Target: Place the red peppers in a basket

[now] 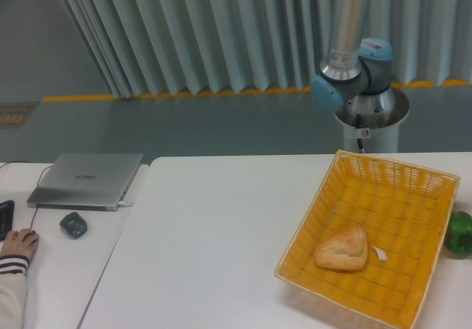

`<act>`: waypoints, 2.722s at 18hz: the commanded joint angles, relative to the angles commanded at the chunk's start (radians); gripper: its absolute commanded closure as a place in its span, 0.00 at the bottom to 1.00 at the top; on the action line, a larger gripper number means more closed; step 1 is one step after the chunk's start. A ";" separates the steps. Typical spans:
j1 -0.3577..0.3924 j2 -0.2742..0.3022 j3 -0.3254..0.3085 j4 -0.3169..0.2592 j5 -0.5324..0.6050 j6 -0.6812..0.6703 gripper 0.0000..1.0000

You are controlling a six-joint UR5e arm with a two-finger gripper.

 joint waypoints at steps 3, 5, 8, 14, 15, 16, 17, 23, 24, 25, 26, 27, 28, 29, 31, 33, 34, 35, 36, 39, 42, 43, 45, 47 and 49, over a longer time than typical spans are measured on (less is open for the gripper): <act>-0.067 0.018 0.000 -0.011 -0.021 -0.100 0.64; -0.124 0.028 -0.006 -0.011 -0.031 -0.184 0.64; -0.221 0.041 -0.009 -0.009 -0.037 -0.321 0.64; -0.276 0.051 -0.040 0.001 -0.031 -0.375 0.64; -0.276 0.051 -0.040 0.003 -0.029 -0.375 0.61; -0.276 0.051 -0.041 0.001 -0.029 -0.375 0.49; -0.276 0.051 -0.040 0.001 -0.029 -0.375 0.29; -0.276 0.051 -0.046 0.005 -0.029 -0.378 0.00; -0.276 0.052 -0.045 0.005 -0.022 -0.375 0.00; -0.276 0.054 -0.044 0.005 -0.015 -0.375 0.00; -0.276 0.052 -0.044 0.008 -0.015 -0.379 0.00; -0.276 0.051 -0.040 0.024 -0.014 -0.385 0.00; -0.276 0.043 -0.040 0.056 -0.012 -0.407 0.00; -0.273 0.038 -0.041 0.087 -0.006 -0.411 0.00; -0.264 0.017 -0.022 0.153 -0.005 -0.402 0.00; -0.261 -0.012 0.015 0.179 0.012 -0.401 0.00; -0.261 -0.030 0.046 0.172 0.050 -0.399 0.00; -0.264 -0.058 0.089 0.158 0.105 -0.399 0.00; -0.267 -0.095 0.144 0.117 0.145 -0.399 0.00; -0.258 -0.117 0.178 0.098 0.146 -0.399 0.00; -0.247 -0.118 0.192 0.098 0.144 -0.398 0.00; -0.243 -0.120 0.198 0.095 0.143 -0.395 0.00; -0.235 -0.118 0.198 0.094 0.132 -0.353 0.00; -0.224 -0.120 0.201 0.086 0.101 -0.327 0.00; -0.213 -0.120 0.201 0.084 0.048 -0.327 0.00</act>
